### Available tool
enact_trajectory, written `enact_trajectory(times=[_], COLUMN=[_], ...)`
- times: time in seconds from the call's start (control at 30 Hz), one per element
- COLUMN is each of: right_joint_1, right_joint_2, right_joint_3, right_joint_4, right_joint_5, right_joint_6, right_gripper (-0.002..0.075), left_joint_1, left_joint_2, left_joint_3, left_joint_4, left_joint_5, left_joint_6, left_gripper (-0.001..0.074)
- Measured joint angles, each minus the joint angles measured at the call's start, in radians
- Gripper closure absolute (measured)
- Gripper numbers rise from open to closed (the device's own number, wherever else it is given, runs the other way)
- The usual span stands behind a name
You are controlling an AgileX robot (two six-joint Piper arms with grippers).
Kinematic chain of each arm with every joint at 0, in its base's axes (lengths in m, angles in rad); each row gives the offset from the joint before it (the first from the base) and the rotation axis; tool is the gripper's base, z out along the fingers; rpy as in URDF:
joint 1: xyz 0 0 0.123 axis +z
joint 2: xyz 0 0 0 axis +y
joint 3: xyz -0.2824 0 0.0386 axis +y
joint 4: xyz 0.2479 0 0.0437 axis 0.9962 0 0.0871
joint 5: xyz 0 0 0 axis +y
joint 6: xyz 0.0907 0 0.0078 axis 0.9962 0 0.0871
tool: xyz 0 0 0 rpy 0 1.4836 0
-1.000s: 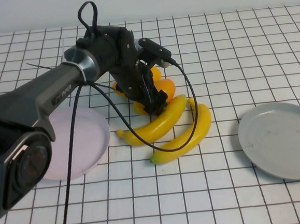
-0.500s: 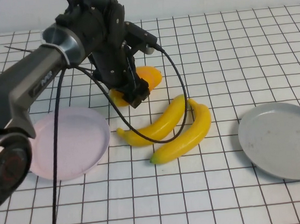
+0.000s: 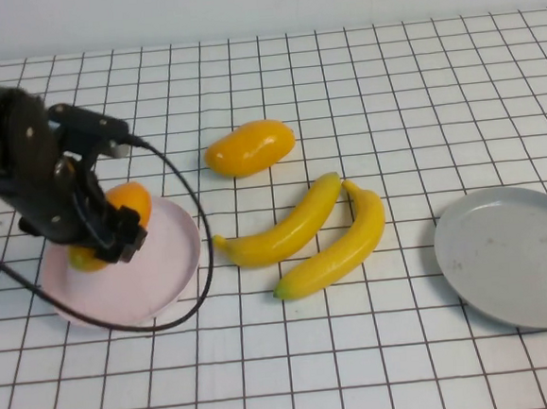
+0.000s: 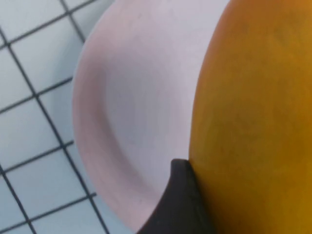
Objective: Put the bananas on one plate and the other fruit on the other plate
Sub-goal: Put one type of fruit in the left plate
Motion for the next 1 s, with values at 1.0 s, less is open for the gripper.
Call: enact_trajectory(times=[1.0], right_joint_1=[0.000], right_joint_2=[0.000], right_joint_3=[0.000], right_joint_4=[0.000], right_joint_5=[0.000], right_joint_6=[0.000], right_gripper=[0.0743], left_joint_1=[-0.139], left_joint_2=[0.206], left_joint_3=[-0.362], left_joint_4=[0.043], left_joint_5=[-0.119], left_joint_6=[0.135], left_gripper=[0.0070])
